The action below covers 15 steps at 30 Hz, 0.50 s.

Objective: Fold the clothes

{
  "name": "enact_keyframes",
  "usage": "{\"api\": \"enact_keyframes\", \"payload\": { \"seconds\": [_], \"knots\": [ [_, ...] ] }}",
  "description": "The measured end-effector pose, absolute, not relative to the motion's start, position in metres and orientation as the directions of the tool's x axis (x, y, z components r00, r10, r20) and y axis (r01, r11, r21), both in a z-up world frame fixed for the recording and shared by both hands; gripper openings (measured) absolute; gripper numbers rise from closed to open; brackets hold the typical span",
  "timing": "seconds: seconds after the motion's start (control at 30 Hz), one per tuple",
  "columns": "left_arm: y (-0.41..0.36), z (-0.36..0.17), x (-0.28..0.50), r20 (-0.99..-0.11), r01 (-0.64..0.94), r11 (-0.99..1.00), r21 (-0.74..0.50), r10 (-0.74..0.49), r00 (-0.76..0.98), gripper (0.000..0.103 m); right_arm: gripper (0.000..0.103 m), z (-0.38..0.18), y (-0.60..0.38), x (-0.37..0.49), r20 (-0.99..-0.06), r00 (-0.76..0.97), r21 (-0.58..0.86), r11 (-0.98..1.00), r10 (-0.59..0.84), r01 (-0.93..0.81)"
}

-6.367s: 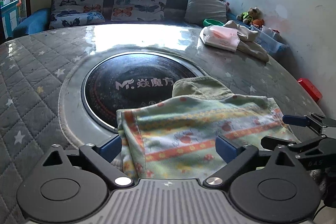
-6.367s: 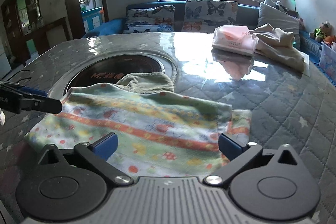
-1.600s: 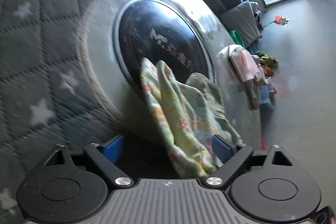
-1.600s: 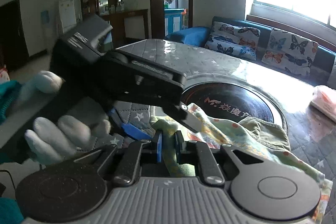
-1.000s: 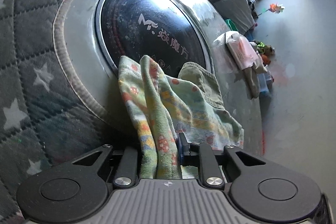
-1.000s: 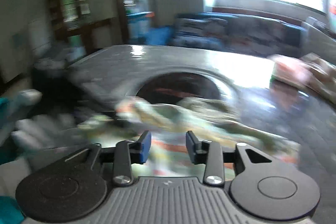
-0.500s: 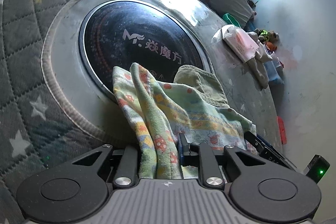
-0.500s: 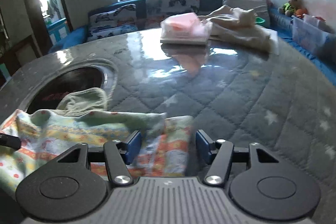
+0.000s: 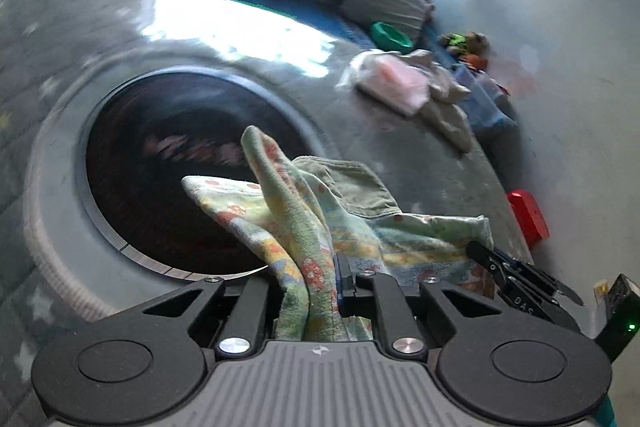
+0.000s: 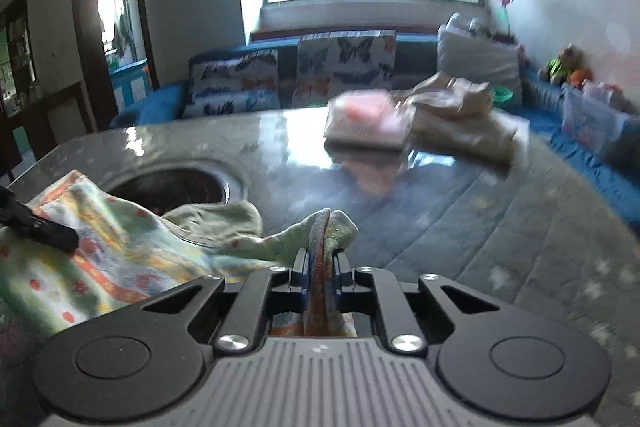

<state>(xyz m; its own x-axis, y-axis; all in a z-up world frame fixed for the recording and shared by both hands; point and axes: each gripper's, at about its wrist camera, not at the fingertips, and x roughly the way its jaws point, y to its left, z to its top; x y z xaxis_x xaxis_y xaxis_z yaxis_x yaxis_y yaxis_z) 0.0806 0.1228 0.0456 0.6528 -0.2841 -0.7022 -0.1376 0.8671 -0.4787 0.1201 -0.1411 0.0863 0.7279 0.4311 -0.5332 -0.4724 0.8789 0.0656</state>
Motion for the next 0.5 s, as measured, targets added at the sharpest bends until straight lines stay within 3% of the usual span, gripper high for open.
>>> {"api": "enact_keyframes", "payload": {
  "seconds": [0.3,0.5],
  "knots": [
    [0.065,0.056,0.132,-0.665,0.045,0.88,-0.472,-0.389,0.638,0.013,0.01,0.118,-0.194,0.116,-0.451,0.85,-0.002,0.952,0.273,-0.307],
    [0.026,0.048,0.155,-0.661,0.157,0.883,-0.442,-0.439,0.609,0.013,0.01,0.11,-0.231,0.115,-0.459,0.871,-0.005,0.98,0.175,-0.2]
  ]
}}
